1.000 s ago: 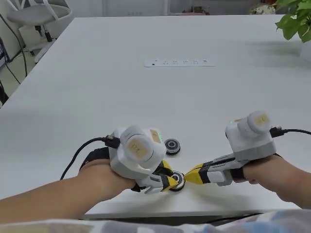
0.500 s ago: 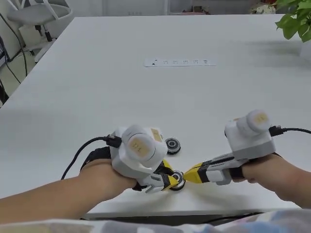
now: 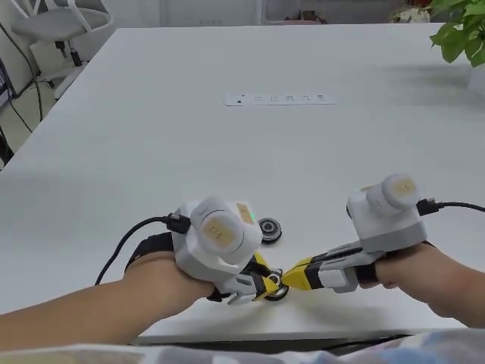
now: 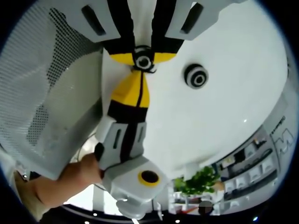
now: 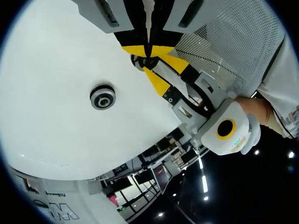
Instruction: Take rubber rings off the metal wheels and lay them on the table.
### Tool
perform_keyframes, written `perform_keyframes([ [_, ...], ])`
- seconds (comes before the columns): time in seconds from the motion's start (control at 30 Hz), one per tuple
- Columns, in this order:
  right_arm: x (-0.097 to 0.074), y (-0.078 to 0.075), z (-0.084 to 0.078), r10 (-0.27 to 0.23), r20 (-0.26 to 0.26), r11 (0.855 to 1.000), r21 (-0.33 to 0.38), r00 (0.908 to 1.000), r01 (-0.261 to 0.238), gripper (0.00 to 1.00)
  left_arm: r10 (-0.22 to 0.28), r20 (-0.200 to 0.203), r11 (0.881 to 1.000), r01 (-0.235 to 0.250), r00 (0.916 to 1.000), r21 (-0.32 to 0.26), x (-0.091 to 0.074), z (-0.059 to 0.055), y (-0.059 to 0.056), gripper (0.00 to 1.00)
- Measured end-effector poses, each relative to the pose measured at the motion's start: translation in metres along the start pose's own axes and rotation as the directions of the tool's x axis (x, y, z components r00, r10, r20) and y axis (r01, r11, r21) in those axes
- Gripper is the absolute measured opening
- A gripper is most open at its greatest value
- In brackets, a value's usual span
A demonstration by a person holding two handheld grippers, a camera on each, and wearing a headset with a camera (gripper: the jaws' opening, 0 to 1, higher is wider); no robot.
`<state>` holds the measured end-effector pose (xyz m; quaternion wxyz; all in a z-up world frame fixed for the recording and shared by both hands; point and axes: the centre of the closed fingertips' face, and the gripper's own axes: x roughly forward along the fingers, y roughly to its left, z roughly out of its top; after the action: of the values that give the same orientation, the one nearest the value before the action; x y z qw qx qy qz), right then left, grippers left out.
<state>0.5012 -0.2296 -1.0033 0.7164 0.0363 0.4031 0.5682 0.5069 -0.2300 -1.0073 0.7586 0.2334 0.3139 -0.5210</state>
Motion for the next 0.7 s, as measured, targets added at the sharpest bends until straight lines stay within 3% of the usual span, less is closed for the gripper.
perform_keyframes([
  [0.1,0.002,0.006,0.003,0.028,0.011,1.000,-0.001,0.9995,-0.028,0.00,0.000,0.000,1.000,0.000,1.0000,0.001,0.000,0.000,0.000,0.12],
  [0.13,0.004,0.030,0.010,0.158,0.047,0.987,0.028,0.9863,-0.159,0.00,0.004,0.005,1.000,-0.004,1.0000,0.001,0.001,0.001,0.000,0.12],
  [0.17,0.004,0.010,0.016,0.038,0.071,0.999,0.007,0.9967,-0.039,0.00,0.002,0.005,1.000,-0.002,1.0000,0.007,0.001,0.001,0.001,0.12],
  [0.2,0.003,0.016,0.009,0.070,0.025,0.998,-0.010,0.9973,-0.069,0.00,0.002,0.005,1.000,-0.002,1.0000,0.001,0.001,0.000,0.000,0.12],
  [0.7,0.001,0.003,0.002,0.027,0.023,0.998,-0.054,0.9994,-0.026,0.00,0.000,0.026,1.000,0.001,0.9997,-0.014,0.001,0.002,0.000,0.13],
])
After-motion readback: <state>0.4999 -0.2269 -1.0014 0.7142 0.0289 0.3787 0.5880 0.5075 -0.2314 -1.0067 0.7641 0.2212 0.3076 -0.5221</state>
